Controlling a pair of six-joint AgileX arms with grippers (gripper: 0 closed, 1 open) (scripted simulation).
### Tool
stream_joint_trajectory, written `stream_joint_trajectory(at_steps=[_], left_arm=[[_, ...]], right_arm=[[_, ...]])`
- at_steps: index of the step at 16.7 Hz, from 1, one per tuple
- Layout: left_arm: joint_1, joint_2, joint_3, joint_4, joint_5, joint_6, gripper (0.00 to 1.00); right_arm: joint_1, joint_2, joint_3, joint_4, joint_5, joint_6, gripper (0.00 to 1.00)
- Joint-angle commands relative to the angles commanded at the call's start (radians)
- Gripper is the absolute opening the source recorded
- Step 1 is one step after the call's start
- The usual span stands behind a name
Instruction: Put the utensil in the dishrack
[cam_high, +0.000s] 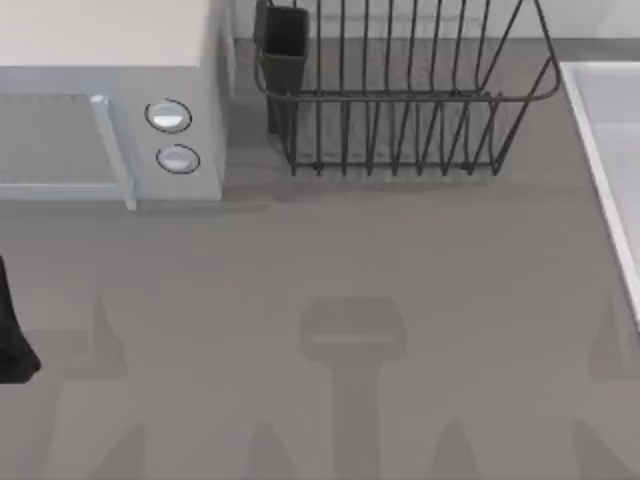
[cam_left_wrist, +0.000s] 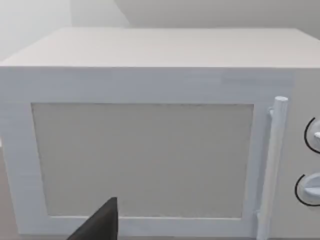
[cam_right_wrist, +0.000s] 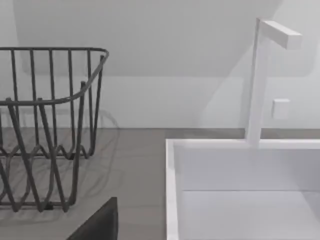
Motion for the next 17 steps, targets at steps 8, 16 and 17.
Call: stream_joint_trajectory(at_steps=[8, 16, 17], left_arm=[[0.0, 0.0, 0.0, 0.0, 0.0, 0.0, 1.0], [0.0, 0.0, 0.0, 0.0, 0.0, 0.0, 1.0], [0.0, 0.0, 0.0, 0.0, 0.0, 0.0, 1.0]], right_arm=[[-0.071, 0.224, 0.169, -0.19, -0.004, -0.225, 1.0], [-0.256, 0.91, 0.564, -0.69, 0.006, -0.945, 1.0], [-0.278, 0.993, 0.612, -0.75, 0.007, -1.032, 1.0]])
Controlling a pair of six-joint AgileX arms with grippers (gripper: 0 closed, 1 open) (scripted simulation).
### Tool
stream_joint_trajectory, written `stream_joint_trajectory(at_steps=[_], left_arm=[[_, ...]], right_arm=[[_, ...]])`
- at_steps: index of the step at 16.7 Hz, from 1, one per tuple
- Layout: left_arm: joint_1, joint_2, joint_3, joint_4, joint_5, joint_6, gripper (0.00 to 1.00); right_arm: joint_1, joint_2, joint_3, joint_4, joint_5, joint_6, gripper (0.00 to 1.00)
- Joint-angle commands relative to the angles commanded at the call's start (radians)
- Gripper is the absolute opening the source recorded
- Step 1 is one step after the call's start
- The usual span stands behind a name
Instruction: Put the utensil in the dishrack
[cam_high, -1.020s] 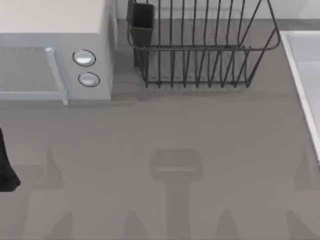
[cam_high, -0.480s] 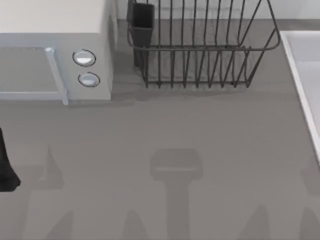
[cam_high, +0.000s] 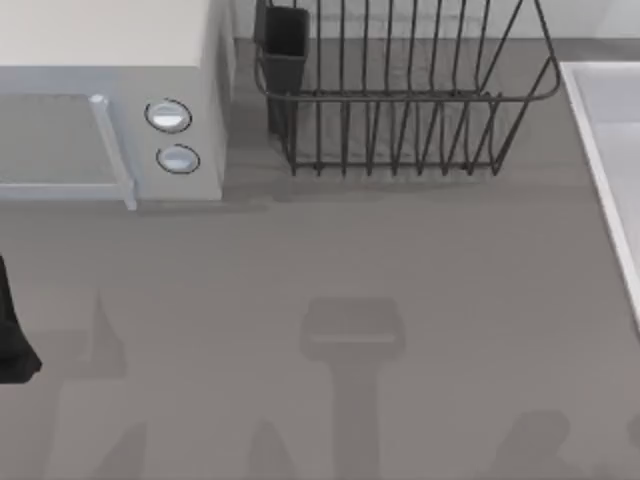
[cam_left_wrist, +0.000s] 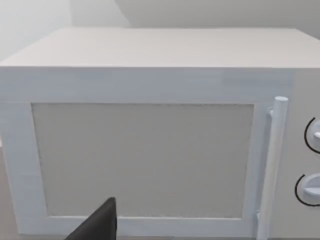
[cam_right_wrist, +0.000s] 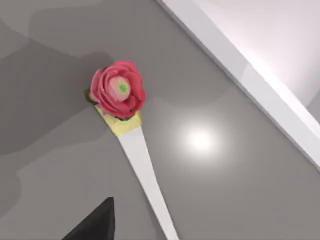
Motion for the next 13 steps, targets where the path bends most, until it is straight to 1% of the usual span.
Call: stream_joint_trajectory(at_steps=[3, 6, 9, 13], left_arm=[[0.0, 0.0, 0.0, 0.0, 0.0, 0.0, 1.0], [0.0, 0.0, 0.0, 0.0, 0.0, 0.0, 1.0], [0.0, 0.0, 0.0, 0.0, 0.0, 0.0, 1.0], [0.0, 0.0, 0.0, 0.0, 0.0, 0.0, 1.0]], right_arm=[[-0.058, 0.209, 0.131, -0.154, -0.001, -0.224, 1.0], [-0.099, 0.346, 0.229, -0.26, -0.007, -0.37, 1.0], [-0.118, 0.405, 0.274, -0.306, -0.013, -0.428, 1.0], [-0.114, 0.403, 0.272, -0.305, -0.012, -0.428, 1.0]])
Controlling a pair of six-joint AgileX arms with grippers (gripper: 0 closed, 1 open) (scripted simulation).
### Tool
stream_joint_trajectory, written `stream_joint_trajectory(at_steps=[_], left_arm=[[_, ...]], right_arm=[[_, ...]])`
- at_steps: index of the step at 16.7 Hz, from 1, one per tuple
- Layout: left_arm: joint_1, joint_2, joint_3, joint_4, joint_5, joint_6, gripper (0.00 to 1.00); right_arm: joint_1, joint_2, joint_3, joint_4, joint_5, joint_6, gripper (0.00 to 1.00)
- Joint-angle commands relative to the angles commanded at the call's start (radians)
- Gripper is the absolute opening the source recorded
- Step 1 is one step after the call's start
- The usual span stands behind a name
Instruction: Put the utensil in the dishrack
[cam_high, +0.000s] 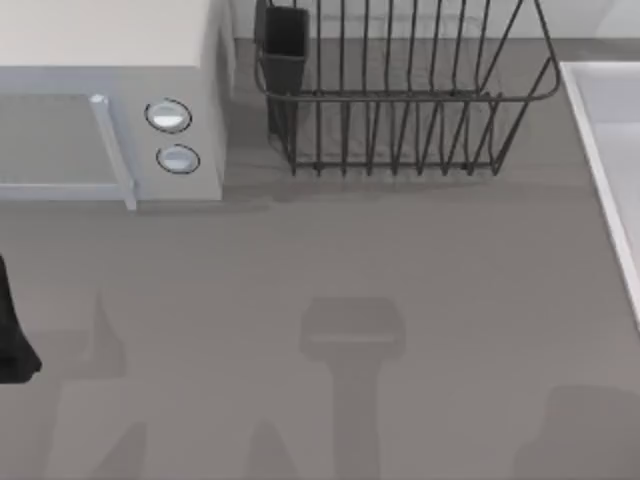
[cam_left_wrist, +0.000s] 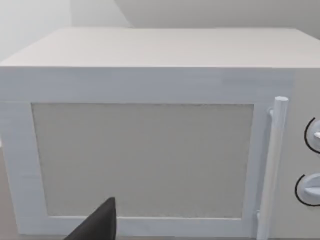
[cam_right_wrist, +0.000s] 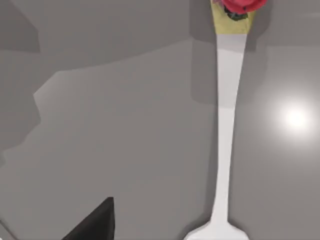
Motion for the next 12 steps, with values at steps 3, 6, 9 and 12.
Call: stream_joint_trajectory(at_steps=[3, 6, 9, 12], left_arm=[[0.0, 0.0, 0.0, 0.0, 0.0, 0.0, 1.0], [0.0, 0.0, 0.0, 0.0, 0.0, 0.0, 1.0], [0.0, 0.0, 0.0, 0.0, 0.0, 0.0, 1.0], [0.0, 0.0, 0.0, 0.0, 0.0, 0.0, 1.0]], right_arm=[[0.0, 0.02, -0.023, 0.037, 0.0, 0.002, 1.0], [0.0, 0.08, -0.09, 0.167, -0.001, 0.005, 1.0], [0.001, 0.157, -0.176, 0.337, -0.001, 0.007, 1.0], [0.002, 0.213, -0.237, 0.449, -0.001, 0.008, 1.0]])
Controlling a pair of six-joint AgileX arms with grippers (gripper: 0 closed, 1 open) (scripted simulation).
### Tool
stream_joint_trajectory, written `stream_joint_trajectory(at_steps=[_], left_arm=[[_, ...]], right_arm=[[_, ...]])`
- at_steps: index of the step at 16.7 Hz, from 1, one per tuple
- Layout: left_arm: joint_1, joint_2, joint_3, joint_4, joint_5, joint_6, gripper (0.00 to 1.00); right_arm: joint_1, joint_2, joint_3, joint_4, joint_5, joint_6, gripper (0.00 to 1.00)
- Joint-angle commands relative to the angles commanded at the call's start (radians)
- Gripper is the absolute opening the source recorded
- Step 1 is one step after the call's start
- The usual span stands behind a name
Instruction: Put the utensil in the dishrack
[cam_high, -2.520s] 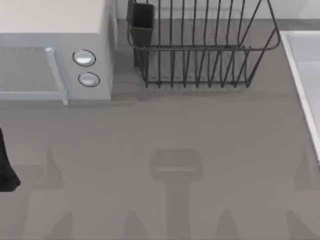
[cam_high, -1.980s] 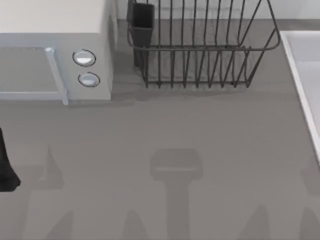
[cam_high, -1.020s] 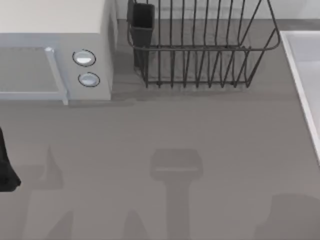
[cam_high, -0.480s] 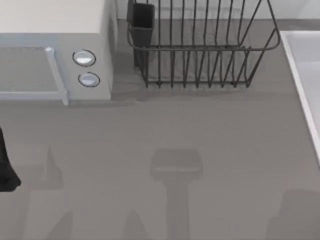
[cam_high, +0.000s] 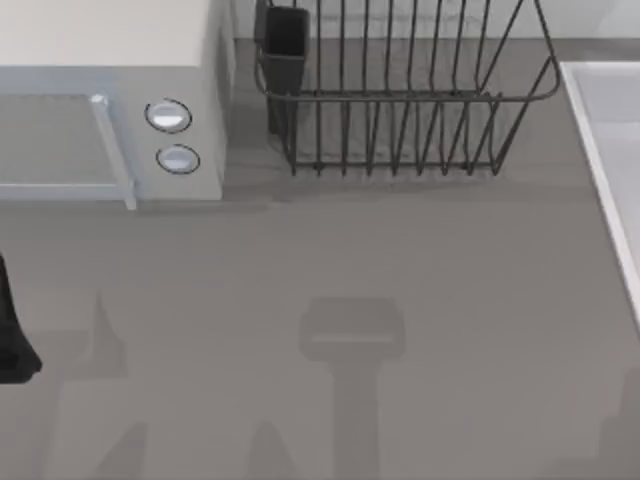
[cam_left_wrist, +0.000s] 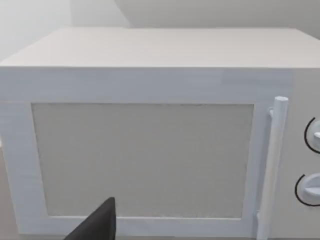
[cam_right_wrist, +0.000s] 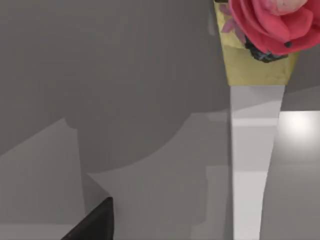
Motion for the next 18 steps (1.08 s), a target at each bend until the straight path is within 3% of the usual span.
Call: stream_joint_trajectory(at_steps=[5, 18], left_arm=[[0.0, 0.0, 0.0, 0.0, 0.0, 0.0, 1.0], [0.0, 0.0, 0.0, 0.0, 0.0, 0.0, 1.0]], right_arm=[[0.0, 0.011, -0.012, 0.021, 0.0, 0.0, 1.0], [0.0, 0.011, -0.012, 0.021, 0.0, 0.0, 0.02]])
